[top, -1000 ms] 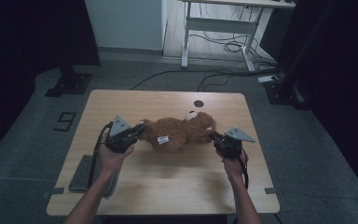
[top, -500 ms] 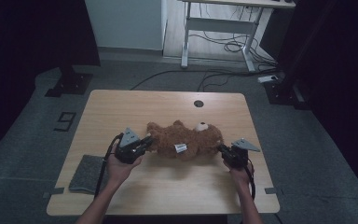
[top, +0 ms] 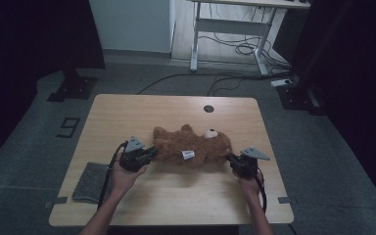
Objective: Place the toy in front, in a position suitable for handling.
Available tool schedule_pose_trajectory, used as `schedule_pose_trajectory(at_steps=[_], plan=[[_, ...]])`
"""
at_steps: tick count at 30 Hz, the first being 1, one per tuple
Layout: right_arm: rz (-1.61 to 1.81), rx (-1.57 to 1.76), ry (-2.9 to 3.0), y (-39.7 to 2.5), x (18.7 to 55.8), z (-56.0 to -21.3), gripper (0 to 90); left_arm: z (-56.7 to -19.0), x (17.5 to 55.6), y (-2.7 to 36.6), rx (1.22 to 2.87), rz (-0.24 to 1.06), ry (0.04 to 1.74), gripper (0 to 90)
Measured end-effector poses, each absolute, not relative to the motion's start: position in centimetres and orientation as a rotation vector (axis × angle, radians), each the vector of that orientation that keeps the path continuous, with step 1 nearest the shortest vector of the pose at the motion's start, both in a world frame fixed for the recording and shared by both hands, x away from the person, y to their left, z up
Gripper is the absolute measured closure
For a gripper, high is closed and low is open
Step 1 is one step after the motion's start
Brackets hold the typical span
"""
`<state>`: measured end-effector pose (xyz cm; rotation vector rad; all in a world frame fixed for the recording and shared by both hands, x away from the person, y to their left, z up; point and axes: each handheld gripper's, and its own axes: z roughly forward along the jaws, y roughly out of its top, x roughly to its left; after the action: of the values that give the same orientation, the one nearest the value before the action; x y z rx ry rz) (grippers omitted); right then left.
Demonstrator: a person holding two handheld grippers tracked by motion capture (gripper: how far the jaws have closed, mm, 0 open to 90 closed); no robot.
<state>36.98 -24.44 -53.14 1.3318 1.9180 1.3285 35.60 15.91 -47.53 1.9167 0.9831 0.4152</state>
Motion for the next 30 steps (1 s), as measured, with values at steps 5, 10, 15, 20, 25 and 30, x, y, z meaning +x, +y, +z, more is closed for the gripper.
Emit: schedule_pose_trajectory(at_steps=[5, 10, 15, 20, 25, 30], plan=[[1.388, 1.338, 1.904, -25.0, 36.2, -53.4, 81.9, -47.0, 33.9, 17.9, 1.886, 0.406, 1.013, 40.3], [1.398, 1.348, 1.918, -25.3, 35.9, -53.4, 80.9, -46.9, 32.3, 19.9, 1.853, 0.439, 1.05, 33.6], [1.418, 1.352, 1.902, -25.4, 35.4, -53.6, 80.4, -47.5, 30.0, 22.0, 1.877, 0.544, 1.101, 32.2], [1.423, 1.35, 1.899, -25.5, 35.1, -53.7, 80.2, -48.2, 29.5, 23.3, 1.864, 0.559, 1.156, 30.2], [1.431, 1.352, 1.895, -25.6, 34.9, -53.8, 79.8, -49.0, 29.5, 23.9, 1.904, 0.565, 1.195, 28.1], [1.436, 1.355, 1.889, -25.6, 34.9, -53.9, 79.6, -50.1, 29.1, 24.4, 1.946, 0.59, 1.239, 27.1]])
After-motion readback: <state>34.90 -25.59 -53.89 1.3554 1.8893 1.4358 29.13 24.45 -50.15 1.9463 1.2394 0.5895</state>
